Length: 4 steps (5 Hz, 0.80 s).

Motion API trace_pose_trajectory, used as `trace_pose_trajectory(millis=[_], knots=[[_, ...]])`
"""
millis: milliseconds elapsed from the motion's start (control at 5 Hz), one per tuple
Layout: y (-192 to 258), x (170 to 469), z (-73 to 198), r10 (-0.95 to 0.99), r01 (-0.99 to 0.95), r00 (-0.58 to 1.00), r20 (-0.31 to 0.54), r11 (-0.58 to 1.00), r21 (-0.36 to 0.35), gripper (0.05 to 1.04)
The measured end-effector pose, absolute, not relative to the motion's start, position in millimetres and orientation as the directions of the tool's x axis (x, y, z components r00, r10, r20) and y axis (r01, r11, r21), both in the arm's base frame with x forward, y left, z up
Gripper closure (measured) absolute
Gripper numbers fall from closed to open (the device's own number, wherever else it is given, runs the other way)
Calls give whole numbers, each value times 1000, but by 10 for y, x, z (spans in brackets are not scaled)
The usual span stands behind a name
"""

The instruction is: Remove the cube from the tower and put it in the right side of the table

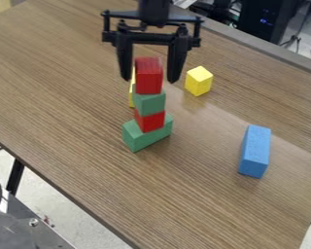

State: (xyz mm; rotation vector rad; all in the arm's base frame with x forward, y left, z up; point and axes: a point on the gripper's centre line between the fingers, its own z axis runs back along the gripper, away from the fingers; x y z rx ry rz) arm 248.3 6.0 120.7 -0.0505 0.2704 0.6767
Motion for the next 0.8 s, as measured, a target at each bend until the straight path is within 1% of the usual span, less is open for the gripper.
trace_pose_trajectory(millis=[200, 400, 600, 800], knots=[[38, 2488, 1199, 598, -607, 760, -255, 793, 49, 520], [-33, 2461, 1220, 576, -584, 776, -256, 810, 50, 520], [-147, 2409, 1388, 539, -541, 818, -203, 839, 50, 520], [-377, 2334, 1508, 423, -420, 896, -138, 906, 54, 520]])
